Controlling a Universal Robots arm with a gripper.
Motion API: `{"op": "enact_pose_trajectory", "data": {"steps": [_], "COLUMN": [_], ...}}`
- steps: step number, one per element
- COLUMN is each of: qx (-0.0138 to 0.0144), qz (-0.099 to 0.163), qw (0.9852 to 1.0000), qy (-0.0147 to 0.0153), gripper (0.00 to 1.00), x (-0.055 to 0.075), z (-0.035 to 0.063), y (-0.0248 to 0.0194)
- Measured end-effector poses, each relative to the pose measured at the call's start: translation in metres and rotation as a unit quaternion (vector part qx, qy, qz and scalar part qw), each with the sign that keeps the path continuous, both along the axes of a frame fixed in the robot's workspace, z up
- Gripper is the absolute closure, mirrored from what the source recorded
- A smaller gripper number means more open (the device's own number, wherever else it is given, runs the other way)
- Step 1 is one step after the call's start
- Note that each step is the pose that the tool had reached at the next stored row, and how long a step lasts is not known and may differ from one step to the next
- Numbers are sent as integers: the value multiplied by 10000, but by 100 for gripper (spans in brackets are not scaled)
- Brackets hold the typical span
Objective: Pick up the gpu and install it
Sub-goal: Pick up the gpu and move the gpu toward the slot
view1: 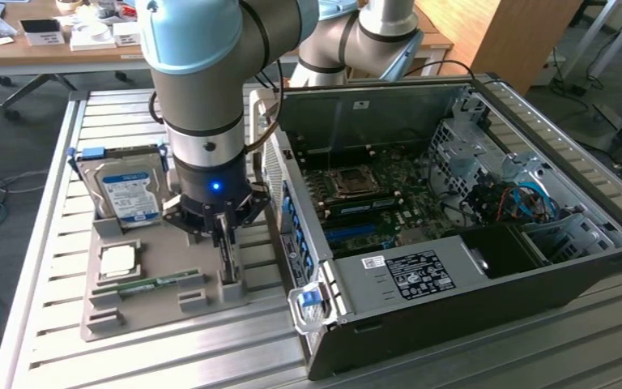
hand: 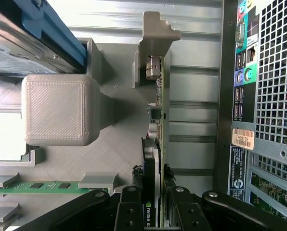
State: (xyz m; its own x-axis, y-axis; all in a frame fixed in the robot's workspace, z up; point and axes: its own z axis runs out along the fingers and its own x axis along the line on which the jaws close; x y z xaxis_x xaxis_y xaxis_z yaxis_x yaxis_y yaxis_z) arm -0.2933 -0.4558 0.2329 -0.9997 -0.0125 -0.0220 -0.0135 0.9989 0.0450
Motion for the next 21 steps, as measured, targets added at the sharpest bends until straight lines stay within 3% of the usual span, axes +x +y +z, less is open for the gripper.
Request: {"op": "enact_pose_trajectory", "data": {"steps": [14, 21], "qx": [1, 8], "qz": [41, 41], "qw": [10000, 10000], "qy": [-2, 0], "gripper": [73, 73], "x": [1, 0], "z": [1, 124], "y": [0, 0]}}
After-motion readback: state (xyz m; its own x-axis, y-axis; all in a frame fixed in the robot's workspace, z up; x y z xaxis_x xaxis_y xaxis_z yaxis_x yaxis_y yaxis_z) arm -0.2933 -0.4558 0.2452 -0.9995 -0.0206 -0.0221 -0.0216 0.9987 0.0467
